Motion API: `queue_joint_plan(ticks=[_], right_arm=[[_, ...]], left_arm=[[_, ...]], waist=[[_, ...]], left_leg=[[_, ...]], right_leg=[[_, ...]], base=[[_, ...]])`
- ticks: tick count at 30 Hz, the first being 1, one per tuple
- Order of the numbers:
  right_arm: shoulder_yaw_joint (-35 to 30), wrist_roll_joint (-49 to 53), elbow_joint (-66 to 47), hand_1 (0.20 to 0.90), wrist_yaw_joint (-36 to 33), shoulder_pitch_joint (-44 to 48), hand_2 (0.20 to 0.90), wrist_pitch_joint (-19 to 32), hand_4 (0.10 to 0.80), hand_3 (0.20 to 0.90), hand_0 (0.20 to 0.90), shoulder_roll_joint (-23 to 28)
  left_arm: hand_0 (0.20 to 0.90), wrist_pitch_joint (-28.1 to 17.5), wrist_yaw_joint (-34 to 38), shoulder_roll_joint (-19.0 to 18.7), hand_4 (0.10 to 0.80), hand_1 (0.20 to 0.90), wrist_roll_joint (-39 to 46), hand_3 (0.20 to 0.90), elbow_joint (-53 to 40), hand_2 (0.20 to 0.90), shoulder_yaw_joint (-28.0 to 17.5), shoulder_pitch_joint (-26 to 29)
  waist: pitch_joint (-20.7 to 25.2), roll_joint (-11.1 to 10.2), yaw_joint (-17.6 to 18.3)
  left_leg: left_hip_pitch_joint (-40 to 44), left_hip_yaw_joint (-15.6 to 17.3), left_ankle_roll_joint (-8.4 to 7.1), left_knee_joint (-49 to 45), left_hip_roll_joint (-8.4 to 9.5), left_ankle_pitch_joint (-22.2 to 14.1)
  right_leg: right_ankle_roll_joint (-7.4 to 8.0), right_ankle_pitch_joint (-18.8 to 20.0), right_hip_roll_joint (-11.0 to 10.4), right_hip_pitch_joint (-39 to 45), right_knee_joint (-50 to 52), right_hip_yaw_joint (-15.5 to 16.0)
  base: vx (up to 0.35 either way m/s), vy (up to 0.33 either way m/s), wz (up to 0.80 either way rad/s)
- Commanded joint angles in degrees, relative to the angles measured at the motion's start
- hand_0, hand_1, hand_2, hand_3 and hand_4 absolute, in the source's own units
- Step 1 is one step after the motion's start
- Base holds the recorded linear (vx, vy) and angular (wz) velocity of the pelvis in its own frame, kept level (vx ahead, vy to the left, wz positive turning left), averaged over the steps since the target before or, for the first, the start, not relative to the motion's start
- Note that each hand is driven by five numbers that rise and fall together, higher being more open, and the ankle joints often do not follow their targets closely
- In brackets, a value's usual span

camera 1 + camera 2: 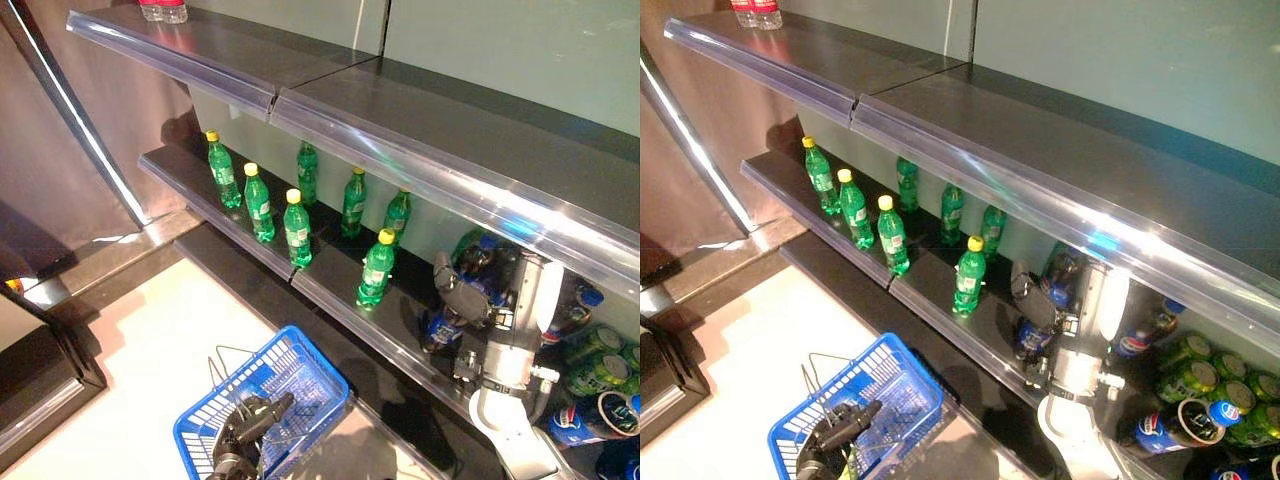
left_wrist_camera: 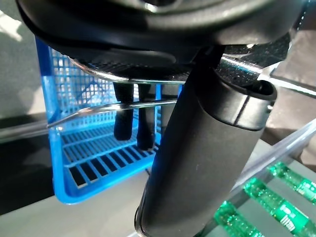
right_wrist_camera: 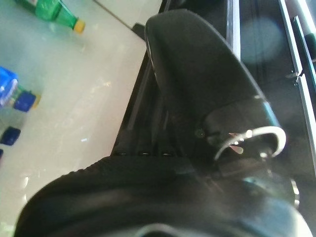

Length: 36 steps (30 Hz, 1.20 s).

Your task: Pick up the drink and place into the basket.

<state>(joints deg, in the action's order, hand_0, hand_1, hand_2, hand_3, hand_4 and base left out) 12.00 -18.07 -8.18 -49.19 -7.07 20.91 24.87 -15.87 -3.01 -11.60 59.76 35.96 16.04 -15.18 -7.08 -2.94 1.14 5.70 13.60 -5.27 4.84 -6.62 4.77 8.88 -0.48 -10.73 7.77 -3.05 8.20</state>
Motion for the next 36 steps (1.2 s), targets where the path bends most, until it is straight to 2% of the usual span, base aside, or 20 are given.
queue_joint_plan(ticks=[1, 10, 20, 24, 29, 36], right_arm=[[-3.8, 0.2, -5.7, 0.9, -2.6, 5.0, 0.9, 1.5, 0.8, 0.9, 0.9, 1.4], [-0.9, 9.2, -2.0, 0.9, 4.7, 2.6, 0.9, 2.9, 0.8, 0.9, 0.9, -0.3], [0.2, 13.4, 0.3, 0.9, 4.2, 0.9, 0.9, 3.5, 0.8, 0.9, 0.9, -1.3], [0.4, 14.3, 0.4, 0.9, 4.2, 0.7, 0.9, 3.4, 0.8, 0.9, 0.9, -1.4], [1.2, 14.0, 1.2, 0.9, 0.9, 1.6, 0.9, 3.1, 0.8, 0.9, 0.9, -1.8], [1.2, 13.5, 1.7, 0.9, -0.2, 2.0, 0.9, 3.4, 0.8, 0.9, 0.9, -2.4]], left_arm=[[0.3, -7.5, -3.7, 0.4, 0.1, 0.3, -3.7, 0.2, -12.3, 0.3, -1.5, 7.1], [0.3, -6.6, -2.9, 0.0, 0.1, 0.3, -4.2, 0.2, -13.0, 0.3, -1.9, 6.2], [0.3, -7.1, -3.0, -1.2, 0.1, 0.3, -2.6, 0.2, -15.2, 0.3, -1.5, 3.8], [0.3, -8.4, -3.6, -2.3, 0.1, 0.3, -1.3, 0.2, -18.6, 0.3, -1.5, 3.5], [0.3, -11.4, -4.1, -3.8, 0.1, 0.3, -0.4, 0.2, -23.7, 0.3, -0.8, 4.3], [0.3, -11.8, -3.7, -4.9, 0.1, 0.3, 0.1, 0.2, -29.2, 0.3, -1.0, 5.0]], waist=[[2.9, 1.1, -1.2], [2.5, 1.0, -1.1], [0.9, 0.8, -1.4], [-0.1, 0.6, -1.2], [-1.9, 0.9, -1.4], [-4.1, 1.3, -1.3]], left_leg=[[0.1, -1.6, -1.72, -4.2, -2.71, -4.5], [-0.2, -1.6, -1.55, -4.1, -2.51, -4.3], [-1.2, -2.8, -0.8, -6.8, -1.36, -6.1], [-2.1, -2.5, -0.54, -9.2, -0.95, -7.3], [-3.8, -2.7, -0.25, -10.8, -0.69, -7.7], [-6.3, -3.0, -0.19, -13.5, -0.58, -8.4]], right_leg=[[3.22, 5.2, -3.4, -3.7, 2.5, 4.0], [3.35, 5.4, -3.5, -4.1, 2.5, 3.9], [3.65, 5.9, -4.0, -5.1, 2.7, 2.6], [3.68, 6.0, -4.1, -5.8, 3.0, 1.7], [3.76, 6.0, -4.4, -7.6, 4.3, 1.4], [3.7, 5.7, -4.7, -10.2, 6.5, 1.0]], base=[[0.0, 0.0, 0.0], [0.021, 0.003, -0.02], [0.048, -0.009, -0.03], [0.05, -0.018, -0.05], [0.014, -0.009, -0.06], [-0.006, -0.003, -0.01]])
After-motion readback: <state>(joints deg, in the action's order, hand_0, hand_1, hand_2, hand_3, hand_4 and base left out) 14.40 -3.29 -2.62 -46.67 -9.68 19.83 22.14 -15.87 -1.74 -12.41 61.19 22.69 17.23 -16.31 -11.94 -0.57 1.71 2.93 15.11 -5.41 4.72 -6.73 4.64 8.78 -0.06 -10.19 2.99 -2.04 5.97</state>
